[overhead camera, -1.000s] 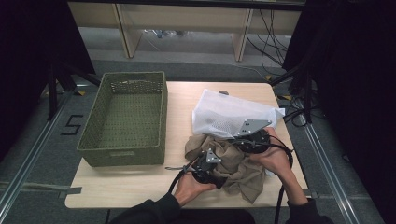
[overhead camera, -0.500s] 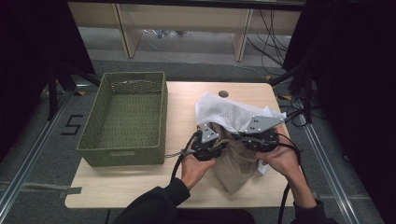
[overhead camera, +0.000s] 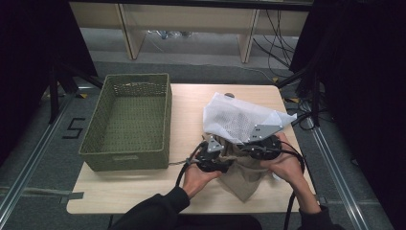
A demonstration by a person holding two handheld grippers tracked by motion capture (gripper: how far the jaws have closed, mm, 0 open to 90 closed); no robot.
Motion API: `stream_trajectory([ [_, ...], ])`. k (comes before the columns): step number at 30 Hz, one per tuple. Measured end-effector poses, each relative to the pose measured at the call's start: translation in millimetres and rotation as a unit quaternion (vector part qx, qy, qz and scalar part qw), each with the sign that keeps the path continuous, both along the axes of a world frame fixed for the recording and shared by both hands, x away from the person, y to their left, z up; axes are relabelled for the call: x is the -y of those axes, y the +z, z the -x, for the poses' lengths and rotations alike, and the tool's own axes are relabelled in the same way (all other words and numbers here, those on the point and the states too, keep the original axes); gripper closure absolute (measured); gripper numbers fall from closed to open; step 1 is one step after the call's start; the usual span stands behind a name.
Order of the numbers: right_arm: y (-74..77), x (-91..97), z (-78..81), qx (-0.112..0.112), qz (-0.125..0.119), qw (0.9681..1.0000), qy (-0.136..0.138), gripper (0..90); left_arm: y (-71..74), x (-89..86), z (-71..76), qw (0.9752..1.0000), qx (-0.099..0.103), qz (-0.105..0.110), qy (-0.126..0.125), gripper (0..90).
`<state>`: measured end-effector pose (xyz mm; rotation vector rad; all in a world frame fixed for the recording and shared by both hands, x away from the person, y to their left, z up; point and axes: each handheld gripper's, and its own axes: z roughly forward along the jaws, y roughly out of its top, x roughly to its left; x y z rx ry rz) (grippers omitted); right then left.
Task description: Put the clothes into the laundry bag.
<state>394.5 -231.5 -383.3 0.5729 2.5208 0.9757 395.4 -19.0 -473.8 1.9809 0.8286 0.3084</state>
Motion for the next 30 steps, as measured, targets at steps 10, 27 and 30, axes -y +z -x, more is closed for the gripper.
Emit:
stream_trajectory([
  [10, 1.1, -5.1, 1.1, 0.002, 0.001, 1.0000, 0.002, 89.6, -0.9, -39.3, -33.9, 0.9975, 0.017, -0.061, 0.032, 16.9],
  [27, 5.7, -3.9, 6.3, 0.007, -0.004, 0.9999, 0.009, 89.6, -6.2, 18.9, -31.3, 0.9978, 0.028, 0.052, -0.030, 81.8],
  [30, 1.3, -1.3, 7.9, 0.001, 0.001, 1.0000, 0.009, 89.6, -27.0, 17.0, -39.4, 0.9993, 0.008, 0.037, -0.004, 70.6],
])
